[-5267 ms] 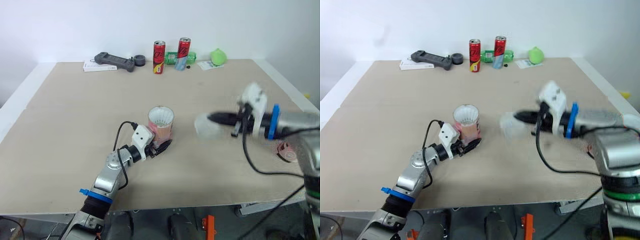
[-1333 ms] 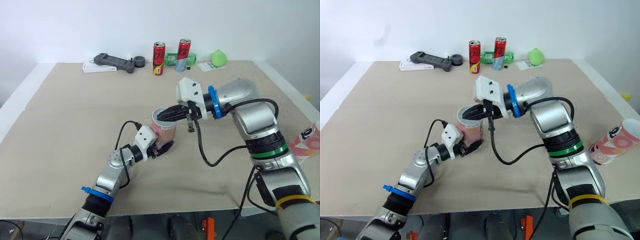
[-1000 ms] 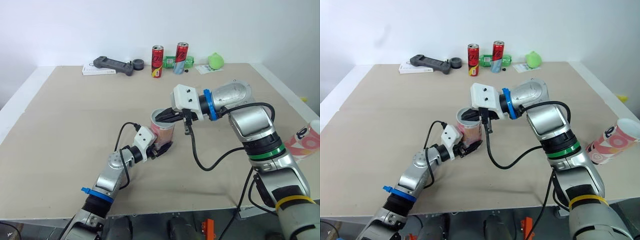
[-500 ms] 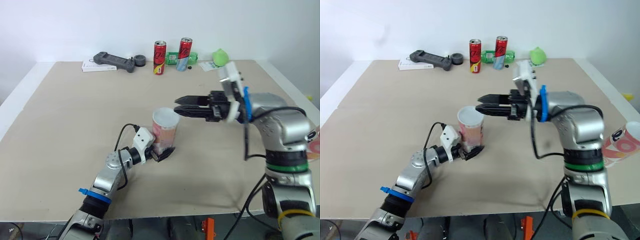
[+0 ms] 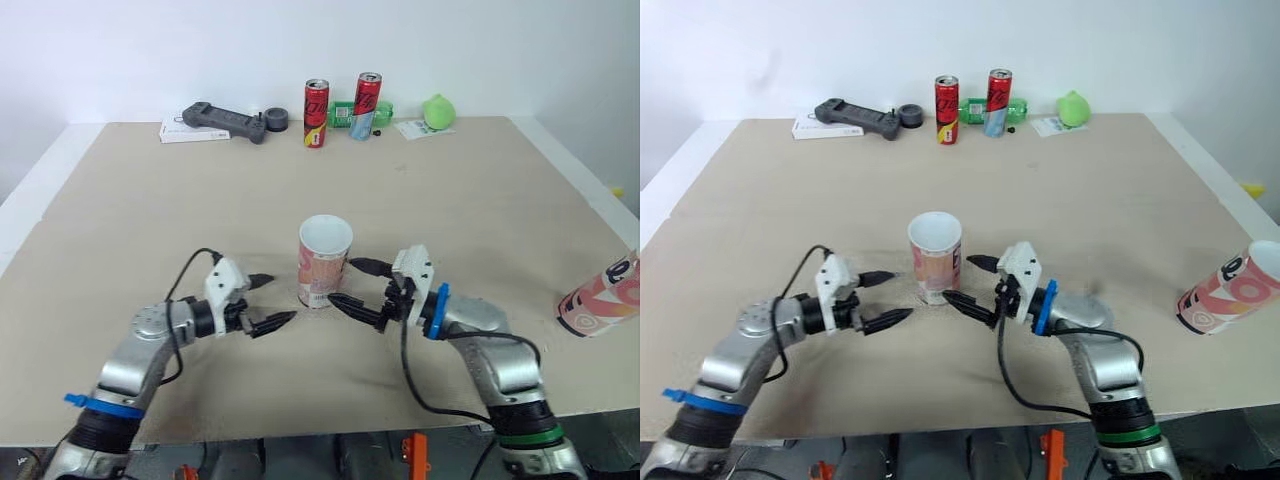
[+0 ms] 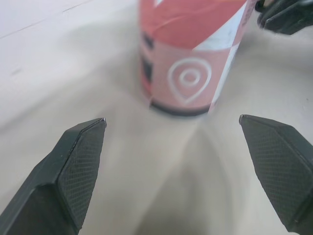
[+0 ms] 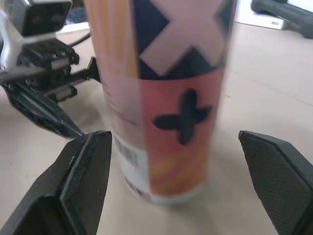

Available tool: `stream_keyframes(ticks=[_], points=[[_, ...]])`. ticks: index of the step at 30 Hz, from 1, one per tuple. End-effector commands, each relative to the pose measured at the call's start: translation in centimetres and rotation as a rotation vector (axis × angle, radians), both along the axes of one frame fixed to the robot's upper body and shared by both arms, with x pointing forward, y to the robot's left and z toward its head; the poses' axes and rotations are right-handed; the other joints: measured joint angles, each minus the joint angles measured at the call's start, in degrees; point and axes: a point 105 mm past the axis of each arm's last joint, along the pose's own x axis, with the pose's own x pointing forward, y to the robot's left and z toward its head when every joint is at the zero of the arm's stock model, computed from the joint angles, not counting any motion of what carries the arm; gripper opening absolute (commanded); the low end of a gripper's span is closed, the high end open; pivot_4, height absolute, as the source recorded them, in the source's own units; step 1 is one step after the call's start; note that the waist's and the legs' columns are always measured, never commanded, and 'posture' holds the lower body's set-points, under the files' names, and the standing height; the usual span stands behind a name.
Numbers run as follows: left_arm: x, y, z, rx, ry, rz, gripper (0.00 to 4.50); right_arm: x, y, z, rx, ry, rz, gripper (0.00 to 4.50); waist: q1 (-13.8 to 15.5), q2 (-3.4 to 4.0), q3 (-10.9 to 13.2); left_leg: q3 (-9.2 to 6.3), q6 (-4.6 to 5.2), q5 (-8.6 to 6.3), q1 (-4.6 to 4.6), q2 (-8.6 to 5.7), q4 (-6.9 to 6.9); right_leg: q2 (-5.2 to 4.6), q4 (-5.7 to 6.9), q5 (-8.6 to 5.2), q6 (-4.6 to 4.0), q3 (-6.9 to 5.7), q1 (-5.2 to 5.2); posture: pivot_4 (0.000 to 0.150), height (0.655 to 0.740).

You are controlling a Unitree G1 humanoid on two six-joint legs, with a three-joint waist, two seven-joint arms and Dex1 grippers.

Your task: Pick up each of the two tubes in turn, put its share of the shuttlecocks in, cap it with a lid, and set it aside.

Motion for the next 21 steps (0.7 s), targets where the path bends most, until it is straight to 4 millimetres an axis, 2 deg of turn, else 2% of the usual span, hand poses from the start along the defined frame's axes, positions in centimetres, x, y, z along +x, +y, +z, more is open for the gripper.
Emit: stream_keyframes(ticks=[1, 7, 19, 21], points=[[-0.9, 0.6, 2.3, -0.033, -0.047, 0.0, 4.5, 0.5, 1.9, 0.0, 0.014, -0.046, 0.037, 4.46, 0.0, -0.13, 0.1, 0.01, -0.01, 0.01, 0.0, 0.0, 0.01, -0.01, 0.0, 0.02, 0.0, 0.0, 0.0, 0.15, 0.74], [-1.4, 0.9, 3.2, -0.073, -0.071, 0.042, 4.5, 2.1, 4.0, -0.5, 0.051, -0.034, 0.07, 4.46, 0.0, -0.16, 0.1, 0.04, -0.03, 0.03, 0.0, 0.05, 0.02, 0.0, 0.0, 0.07, -0.05, -0.02, 0.0, 0.15, 0.74], [-1.9, 1.4, 2.9, -0.067, -0.084, 0.107, 4.5, 4.0, 6.3, -1.6, 0.06, -0.011, 0.112, 4.46, 0.0, -0.17, 0.1, 0.05, -0.02, 0.03, 0.11, 0.13, -0.02, 0.11, 0.06, 0.1, -0.12, -0.02, 0.02, 0.15, 0.74], [-1.9, 1.4, 2.8, -0.067, -0.084, 0.114, 4.5, 4.1, 6.5, -1.5, 0.068, -0.01, 0.119, 3.97, 0.0, -0.16, 0.1, 0.07, -0.02, 0.03, 0.14, 0.15, -0.01, 0.1, 0.06, 0.12, -0.14, -0.02, 0.05, 0.15, 0.74]])
